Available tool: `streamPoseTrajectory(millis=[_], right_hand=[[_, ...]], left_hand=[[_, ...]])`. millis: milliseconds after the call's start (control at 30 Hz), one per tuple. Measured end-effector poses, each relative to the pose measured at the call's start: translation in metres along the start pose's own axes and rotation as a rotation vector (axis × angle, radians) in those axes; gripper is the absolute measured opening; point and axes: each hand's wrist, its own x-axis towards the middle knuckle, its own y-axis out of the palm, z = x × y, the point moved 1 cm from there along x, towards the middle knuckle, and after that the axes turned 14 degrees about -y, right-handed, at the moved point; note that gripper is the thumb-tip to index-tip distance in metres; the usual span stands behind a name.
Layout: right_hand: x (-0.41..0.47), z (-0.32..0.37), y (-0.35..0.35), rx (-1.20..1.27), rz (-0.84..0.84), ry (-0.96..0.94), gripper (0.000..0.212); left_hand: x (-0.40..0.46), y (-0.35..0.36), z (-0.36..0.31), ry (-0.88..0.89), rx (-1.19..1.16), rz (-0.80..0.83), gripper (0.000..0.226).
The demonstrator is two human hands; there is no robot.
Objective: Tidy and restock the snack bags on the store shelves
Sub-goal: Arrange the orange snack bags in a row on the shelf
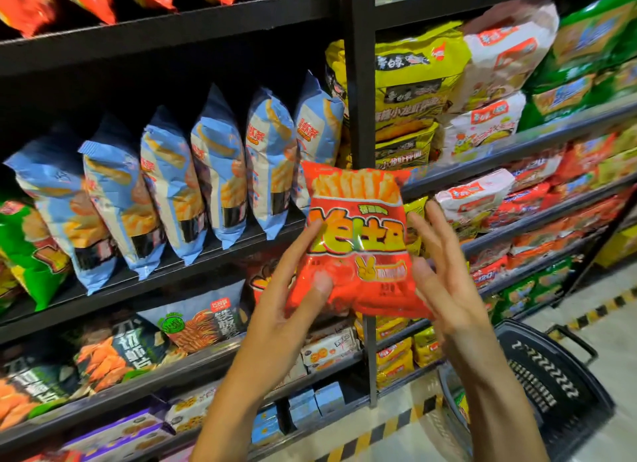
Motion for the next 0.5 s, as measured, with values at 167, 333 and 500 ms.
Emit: streamPoseTrajectory(millis=[167, 333, 500], right_hand=[[-0.007, 0.031, -0.001, -0.234, 0.349, -0.252, 0.062], [-0.011, 0.033, 0.000, -0.299, 0.180, -0.288, 0.048], [-0.013, 0.032, -0.002, -0.368, -0.011, -0.286, 0.034]], left_hand=[[0.003, -0.006, 0.006, -0.018, -0.024, -0.135, 0.040], [0.000, -0.006, -0.001, -0.068, -0.088, 0.012, 0.043], [-0.011, -0.003, -0.008, -0.173, -0.171, 0.167, 0.051]])
